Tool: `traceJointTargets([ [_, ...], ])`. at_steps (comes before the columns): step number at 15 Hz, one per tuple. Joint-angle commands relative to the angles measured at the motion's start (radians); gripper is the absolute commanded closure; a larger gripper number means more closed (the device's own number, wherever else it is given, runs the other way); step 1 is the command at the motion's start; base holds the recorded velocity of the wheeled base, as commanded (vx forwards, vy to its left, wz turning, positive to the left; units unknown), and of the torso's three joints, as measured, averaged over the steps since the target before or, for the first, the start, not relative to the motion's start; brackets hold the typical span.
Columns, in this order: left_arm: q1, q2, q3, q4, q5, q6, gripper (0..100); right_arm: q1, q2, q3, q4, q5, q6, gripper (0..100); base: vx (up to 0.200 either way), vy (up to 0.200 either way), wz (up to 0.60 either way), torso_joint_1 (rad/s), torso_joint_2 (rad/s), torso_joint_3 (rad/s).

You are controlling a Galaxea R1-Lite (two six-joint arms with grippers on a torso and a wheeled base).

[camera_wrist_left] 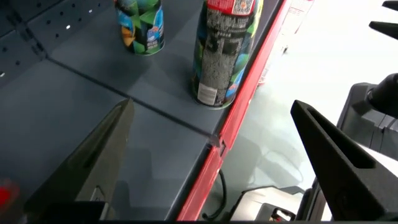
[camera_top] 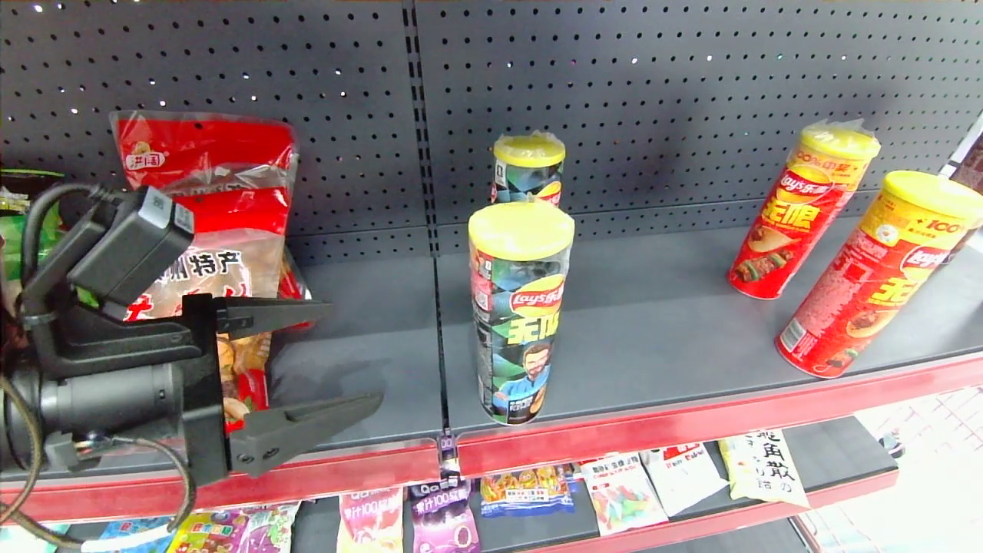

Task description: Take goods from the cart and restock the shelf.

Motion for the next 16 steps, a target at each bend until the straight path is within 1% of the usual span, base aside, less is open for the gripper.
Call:
traceJointTargets([
  [1, 0.024, -0.098, 0.077, 0.002, 0.000, 0.000, 0, 0.000, 0.006, 0.000, 0.001, 0.000, 0.000, 0, 0.000, 0.000, 0.00, 0.000, 0.00, 0.000],
  [2, 0.038, -0.158, 0.126, 0.003, 0.002, 0.000, 0, 0.000, 0.006, 0.000, 0.001, 0.000, -0.001, 0, 0.000, 0.000, 0.00, 0.000, 0.00, 0.000],
  [4, 0.043, -0.208, 0.169, 0.003, 0.002, 0.000, 0, 0.000, 0.006, 0.000, 0.001, 0.000, 0.000, 0, 0.000, 0.000, 0.00, 0.000, 0.00, 0.000],
  [5, 0.043, -0.239, 0.185, 0.005, 0.002, -0.009, 0, 0.000, 0.006, 0.000, 0.001, 0.000, 0.000, 0, 0.000, 0.000, 0.00, 0.000, 0.00, 0.000],
  [6, 0.043, -0.244, 0.185, 0.005, 0.003, -0.020, 0, 0.000, 0.006, 0.000, 0.001, 0.001, -0.001, 0, 0.000, 0.000, 0.00, 0.000, 0.00, 0.000],
  [7, 0.043, -0.239, 0.178, 0.005, 0.005, -0.023, 0, 0.000, 0.006, 0.000, 0.001, 0.001, -0.001, 0, 0.000, 0.000, 0.60, 0.002, 0.00, -0.002],
  [11, 0.043, -0.225, 0.174, 0.003, 0.011, -0.023, 0, 0.000, 0.006, 0.000, 0.001, 0.000, 0.000, 0, 0.000, 0.000, 0.60, 0.000, 0.00, 0.000],
  [16, 0.043, -0.198, 0.163, 0.002, 0.003, -0.025, 0, 0.000, 0.006, 0.000, 0.001, 0.000, 0.000, 0, 0.000, 0.000, 0.00, 0.000, 0.00, 0.000],
])
